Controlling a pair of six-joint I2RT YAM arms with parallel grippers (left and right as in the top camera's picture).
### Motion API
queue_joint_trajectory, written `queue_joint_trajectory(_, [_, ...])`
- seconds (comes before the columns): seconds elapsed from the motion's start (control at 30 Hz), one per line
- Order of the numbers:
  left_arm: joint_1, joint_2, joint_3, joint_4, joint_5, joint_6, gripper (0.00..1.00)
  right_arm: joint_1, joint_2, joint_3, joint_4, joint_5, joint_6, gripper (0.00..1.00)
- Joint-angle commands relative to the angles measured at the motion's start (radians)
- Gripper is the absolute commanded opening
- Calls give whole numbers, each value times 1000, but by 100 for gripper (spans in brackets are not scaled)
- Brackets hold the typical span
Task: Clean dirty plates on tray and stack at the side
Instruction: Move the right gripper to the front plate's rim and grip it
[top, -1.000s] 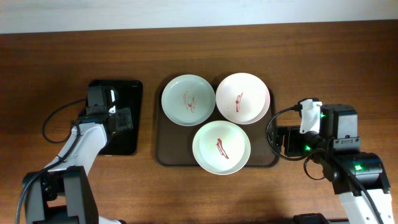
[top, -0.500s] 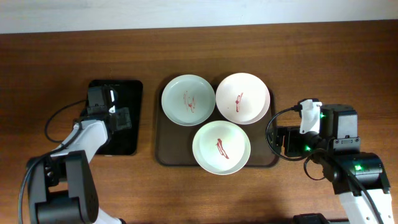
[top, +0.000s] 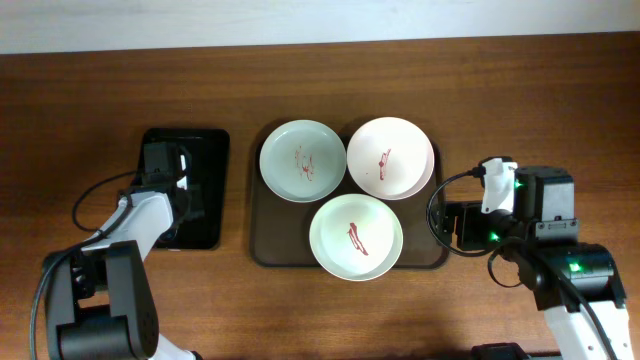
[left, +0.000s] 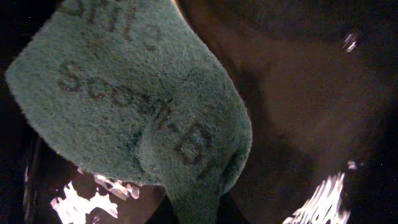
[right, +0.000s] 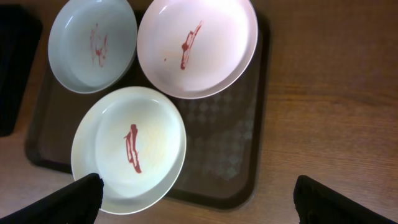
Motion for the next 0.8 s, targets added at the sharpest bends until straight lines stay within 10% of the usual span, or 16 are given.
queue_joint_trajectory(0.0, [6,12,0,-48,-3,9,2,6,59,18,1,-78,-11,99])
queue_joint_trajectory(0.33, [-29,-15,0,-98,23,144,6,34,369,18,-9,-152,-11,85])
queue_joint_trajectory(0.43, [-46,-16,0,-126,23,194,40,79,449,18,5,-150,-11,79])
queue_joint_trajectory(0.77, [-48,-17,11,-156,23,143,60,175,667,18,138,-112,43,61])
